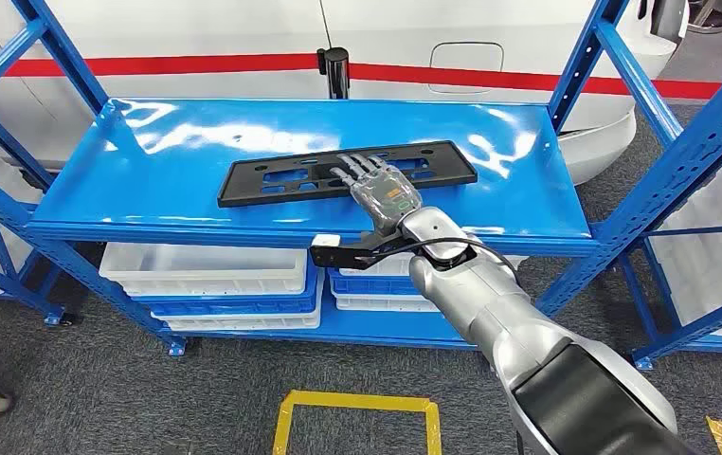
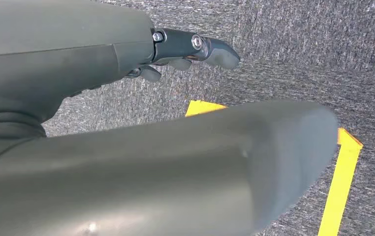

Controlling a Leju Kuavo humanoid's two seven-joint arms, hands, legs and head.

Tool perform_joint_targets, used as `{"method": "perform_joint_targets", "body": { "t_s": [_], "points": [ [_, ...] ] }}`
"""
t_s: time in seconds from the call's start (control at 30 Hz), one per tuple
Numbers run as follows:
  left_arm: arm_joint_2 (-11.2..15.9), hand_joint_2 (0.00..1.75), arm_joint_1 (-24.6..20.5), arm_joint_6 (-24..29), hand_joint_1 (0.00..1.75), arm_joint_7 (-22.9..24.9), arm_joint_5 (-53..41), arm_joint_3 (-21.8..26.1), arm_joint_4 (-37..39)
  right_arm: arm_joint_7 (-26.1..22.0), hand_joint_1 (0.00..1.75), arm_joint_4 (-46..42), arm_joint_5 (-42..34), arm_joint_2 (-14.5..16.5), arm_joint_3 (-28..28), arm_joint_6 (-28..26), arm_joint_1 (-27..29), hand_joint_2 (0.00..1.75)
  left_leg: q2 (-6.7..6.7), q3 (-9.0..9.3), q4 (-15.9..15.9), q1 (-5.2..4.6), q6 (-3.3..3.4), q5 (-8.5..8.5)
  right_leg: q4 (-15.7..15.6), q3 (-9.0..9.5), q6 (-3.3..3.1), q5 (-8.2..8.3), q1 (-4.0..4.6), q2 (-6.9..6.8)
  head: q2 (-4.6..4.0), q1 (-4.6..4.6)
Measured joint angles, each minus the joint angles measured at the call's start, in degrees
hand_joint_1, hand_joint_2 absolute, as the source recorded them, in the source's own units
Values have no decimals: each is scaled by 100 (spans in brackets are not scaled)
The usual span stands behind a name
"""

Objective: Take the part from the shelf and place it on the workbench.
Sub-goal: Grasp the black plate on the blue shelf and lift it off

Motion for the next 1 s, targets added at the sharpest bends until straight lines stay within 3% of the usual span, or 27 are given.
{"method": "perform_joint_targets", "body": {
  "t_s": [0.5,0.8,0.9,0.97,1.0],
  "points": [
    [0,0,4,-15,0,-7,17,50,0,-36,0,0,-15,-11,2,47,-22,175,0,-1,1,0,0,-1,-1,1,0,0,-1,0,0,0],
    [13,0,9,-18,0,-14,28,82,0,-37,0,0,-17,-10,5,51,-21,175,-1,-42,105,-5,90,-66,-4,10,10,1,-22,1,-1,-2],
    [8,0,10,-14,0,-21,34,83,0,-39,0,-2,-21,-8,7,49,-34,175,5,19,22,1,160,-35,-10,20,45,-13,6,-6,0,2],
    [-7,0,7,-13,0,-27,35,84,0,-41,0,-4,-25,-22,8,47,-60,175,20,123,-109,35,216,26,326,-139,41,-164,18,-10,-1,25],
    [-13,0,5,-14,0,-30,35,84,0,-42,0,-3,-27,-37,9,47,-66,175,26,150,-143,50,229,40,700,-326,25,-305,-2,-10,-1,41]
  ]
}}
